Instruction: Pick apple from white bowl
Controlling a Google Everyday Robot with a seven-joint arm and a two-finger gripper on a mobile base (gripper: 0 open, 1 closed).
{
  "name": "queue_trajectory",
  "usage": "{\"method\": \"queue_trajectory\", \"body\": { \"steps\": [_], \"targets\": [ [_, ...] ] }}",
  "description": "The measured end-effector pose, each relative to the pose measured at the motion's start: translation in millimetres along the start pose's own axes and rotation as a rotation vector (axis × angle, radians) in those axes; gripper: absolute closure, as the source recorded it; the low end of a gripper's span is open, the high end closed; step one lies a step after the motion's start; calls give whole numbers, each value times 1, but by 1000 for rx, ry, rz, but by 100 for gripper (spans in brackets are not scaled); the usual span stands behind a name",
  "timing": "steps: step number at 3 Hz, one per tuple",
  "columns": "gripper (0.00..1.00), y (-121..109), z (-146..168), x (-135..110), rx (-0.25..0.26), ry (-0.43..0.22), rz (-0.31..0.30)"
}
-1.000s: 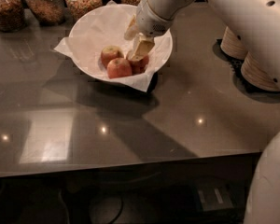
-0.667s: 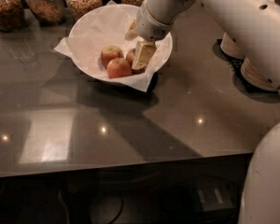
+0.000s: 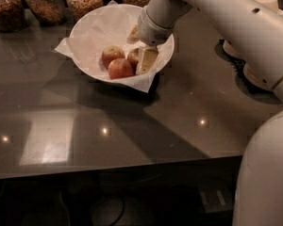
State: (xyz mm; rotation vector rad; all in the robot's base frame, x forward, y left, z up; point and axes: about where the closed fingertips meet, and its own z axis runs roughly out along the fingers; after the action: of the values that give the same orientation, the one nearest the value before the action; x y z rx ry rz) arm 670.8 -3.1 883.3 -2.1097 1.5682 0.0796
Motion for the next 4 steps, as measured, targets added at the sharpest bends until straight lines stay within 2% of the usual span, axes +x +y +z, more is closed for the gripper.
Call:
{"method": "queue_trajectory", "body": {
  "steps": [3,4],
  "targets": [
    [37,-8,16,14,-16,36,34],
    [48,-7,17,17,-21,43,40]
  ]
}}
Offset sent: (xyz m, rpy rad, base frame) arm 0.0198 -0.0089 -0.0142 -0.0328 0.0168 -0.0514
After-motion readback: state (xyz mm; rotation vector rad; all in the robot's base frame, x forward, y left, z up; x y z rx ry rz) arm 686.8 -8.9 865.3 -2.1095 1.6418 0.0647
